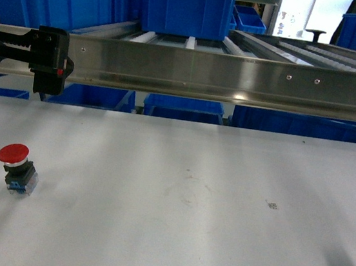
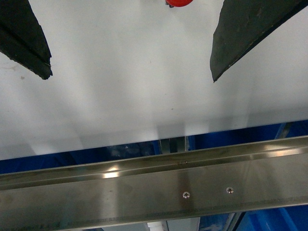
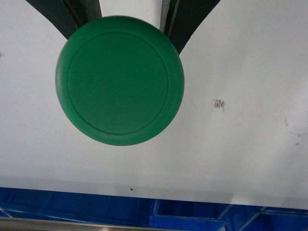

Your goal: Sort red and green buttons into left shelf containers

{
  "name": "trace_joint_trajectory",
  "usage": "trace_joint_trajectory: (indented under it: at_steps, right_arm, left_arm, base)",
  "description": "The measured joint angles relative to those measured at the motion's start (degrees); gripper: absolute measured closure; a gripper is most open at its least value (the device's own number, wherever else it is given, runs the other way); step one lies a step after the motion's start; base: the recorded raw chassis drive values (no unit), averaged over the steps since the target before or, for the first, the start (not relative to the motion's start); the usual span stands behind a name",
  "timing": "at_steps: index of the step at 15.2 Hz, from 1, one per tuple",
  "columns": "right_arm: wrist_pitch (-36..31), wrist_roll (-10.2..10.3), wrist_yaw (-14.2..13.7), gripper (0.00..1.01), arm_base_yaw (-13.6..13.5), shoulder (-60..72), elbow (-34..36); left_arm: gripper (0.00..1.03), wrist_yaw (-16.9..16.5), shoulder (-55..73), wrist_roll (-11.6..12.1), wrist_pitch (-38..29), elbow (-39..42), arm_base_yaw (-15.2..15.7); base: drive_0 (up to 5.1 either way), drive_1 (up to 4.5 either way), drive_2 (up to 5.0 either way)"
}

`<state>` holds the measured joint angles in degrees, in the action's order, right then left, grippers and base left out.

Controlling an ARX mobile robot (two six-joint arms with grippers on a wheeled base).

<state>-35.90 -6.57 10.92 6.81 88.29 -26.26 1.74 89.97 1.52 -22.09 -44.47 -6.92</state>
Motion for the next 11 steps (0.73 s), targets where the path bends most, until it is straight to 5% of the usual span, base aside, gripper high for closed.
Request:
trace_joint_trajectory:
  at_steps: [4,11]
  right_arm:
    - [3.67,-2.1,0.26,0.76,-0.11,-17.38,9.79]
    - [3.74,-2.14,-0.42,0.76,-0.04,-17.88,10.14]
  left_arm:
    - [0.05,0.0,0.0,0.0,-0.04,0.0,-0.11]
    - [0.05,2.47,0.59,0.04,1.88,-0.26,-0.9]
  base:
    - [0.0,0.0,0.0]
    - [0.0,0.0,0.0]
